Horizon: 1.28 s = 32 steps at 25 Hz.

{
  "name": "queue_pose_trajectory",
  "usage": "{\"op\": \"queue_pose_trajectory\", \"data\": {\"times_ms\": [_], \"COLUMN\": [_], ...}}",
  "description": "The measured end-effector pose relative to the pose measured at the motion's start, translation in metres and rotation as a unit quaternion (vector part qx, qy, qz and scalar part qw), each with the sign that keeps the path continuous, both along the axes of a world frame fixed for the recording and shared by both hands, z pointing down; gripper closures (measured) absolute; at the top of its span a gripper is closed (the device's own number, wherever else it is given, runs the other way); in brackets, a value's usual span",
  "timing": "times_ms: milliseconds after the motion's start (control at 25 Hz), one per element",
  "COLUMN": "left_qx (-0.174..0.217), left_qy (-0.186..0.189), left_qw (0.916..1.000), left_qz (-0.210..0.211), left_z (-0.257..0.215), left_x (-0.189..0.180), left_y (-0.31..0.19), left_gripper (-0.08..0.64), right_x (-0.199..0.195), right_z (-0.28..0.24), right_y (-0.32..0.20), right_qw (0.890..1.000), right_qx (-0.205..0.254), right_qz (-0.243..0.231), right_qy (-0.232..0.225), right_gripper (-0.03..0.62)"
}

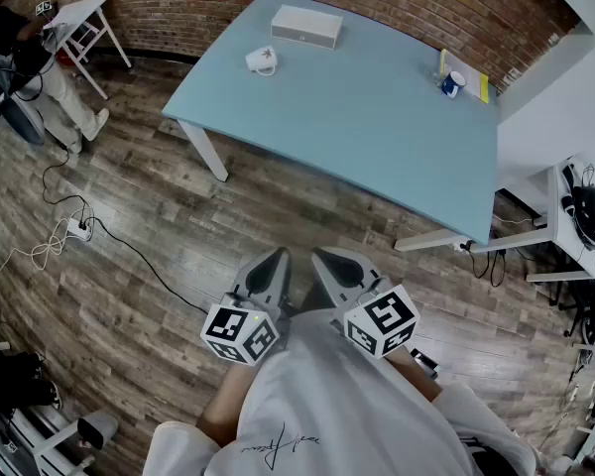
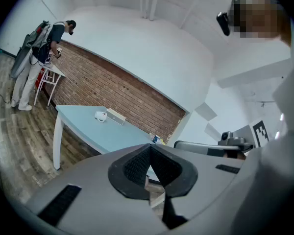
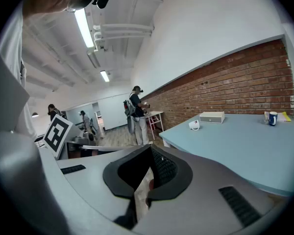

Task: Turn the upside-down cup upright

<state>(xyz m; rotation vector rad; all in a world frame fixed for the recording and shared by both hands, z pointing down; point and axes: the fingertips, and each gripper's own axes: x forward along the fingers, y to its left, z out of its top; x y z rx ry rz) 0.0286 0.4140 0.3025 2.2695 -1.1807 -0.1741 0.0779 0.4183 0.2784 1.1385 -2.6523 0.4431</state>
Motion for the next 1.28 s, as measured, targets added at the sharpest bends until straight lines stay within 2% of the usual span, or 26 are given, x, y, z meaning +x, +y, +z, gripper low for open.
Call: {"op": "queue_pose_trajectory", "data": {"times_ms": [320, 640, 840, 1280], "left_qx": [0.015, 0.006, 0.02, -0.009], "left_qy": [-0.014, -0.006, -0.058, -0.071], "left_qw": [0.9998, 0.9999, 0.9977, 0.9956], "left_qz": [0.002, -0.015, -0.031, -0.061], "left_z": [-0.003, -0.001, -0.001, 0.012], "left_x": [-0.015, -0.03, -0.042, -0.078], "left_y": [0.01, 0.008, 0.002, -0.035], "left_gripper": [0.552, 0.551, 0.551, 0.551], "right_x": [-0.016, -0.023, -0.028, -0.04], "right_z": [0.0, 0.001, 0.005, 0.013], "right_y": [0.01, 0.007, -0.003, -0.054], "right_qw": [1.0, 0.999, 0.999, 0.999], "right_qx": [0.001, -0.028, -0.036, -0.049], "right_qz": [0.004, 0.002, -0.001, -0.003], "right_qy": [0.008, -0.015, -0.015, -0.024], "right_gripper": [0.572, 0.571, 0.571, 0.571]}}
